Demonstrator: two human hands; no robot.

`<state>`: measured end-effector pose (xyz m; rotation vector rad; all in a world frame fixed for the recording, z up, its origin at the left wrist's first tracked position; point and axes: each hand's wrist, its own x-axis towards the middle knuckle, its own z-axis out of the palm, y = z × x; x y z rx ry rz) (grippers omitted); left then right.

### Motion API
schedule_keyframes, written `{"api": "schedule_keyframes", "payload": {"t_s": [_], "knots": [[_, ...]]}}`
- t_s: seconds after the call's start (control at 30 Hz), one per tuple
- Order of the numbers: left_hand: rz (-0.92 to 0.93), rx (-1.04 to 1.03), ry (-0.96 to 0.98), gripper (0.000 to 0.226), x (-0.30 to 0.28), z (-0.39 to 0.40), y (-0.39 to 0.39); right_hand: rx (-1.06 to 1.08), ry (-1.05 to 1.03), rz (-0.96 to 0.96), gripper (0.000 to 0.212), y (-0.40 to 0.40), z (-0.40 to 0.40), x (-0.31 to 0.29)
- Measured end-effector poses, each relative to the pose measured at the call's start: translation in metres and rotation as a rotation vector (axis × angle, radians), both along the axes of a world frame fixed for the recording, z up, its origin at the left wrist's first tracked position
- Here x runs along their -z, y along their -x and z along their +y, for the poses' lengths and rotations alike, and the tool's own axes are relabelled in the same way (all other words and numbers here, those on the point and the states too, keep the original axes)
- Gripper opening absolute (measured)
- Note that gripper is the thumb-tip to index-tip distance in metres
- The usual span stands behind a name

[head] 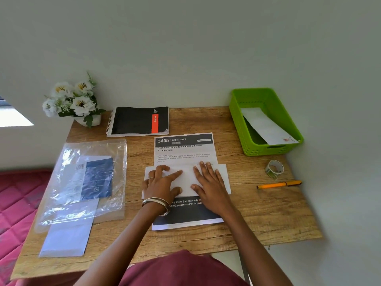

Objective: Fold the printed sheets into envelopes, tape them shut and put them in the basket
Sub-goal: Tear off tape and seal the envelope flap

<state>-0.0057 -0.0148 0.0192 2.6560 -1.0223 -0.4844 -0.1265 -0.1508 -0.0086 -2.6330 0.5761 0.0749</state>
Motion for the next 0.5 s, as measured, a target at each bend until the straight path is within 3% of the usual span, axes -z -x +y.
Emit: {"api": "schedule_keyframes", "payload": {"t_s": [0.13,0.2,0.3,0.37,0.5], "knots": [[-0.014,-0.032,0.004,0.047,-0.006,-0.009,0.011,0.115,-0.325,-0.167,0.050,0.013,-0.015,-0.017],[-0.020,-0.017,0.051,0.040,-0.008,-0.016,0.018,0.236,-0.342,-0.266,0.038,0.028,-0.025,-0.029],[0.008,0.079,0.139,0.032,-0.014,-0.032,0.031,0.469,-0.233,-0.378,0.023,0.057,-0.051,-0.042],[0.046,0.149,0.185,0.030,-0.019,-0.046,0.040,0.610,-0.051,-0.424,0.022,0.078,-0.073,-0.046],[0.086,0.229,0.262,0.025,-0.025,-0.072,0.056,0.832,0.257,-0.242,0.034,0.113,-0.112,-0.050]]}}
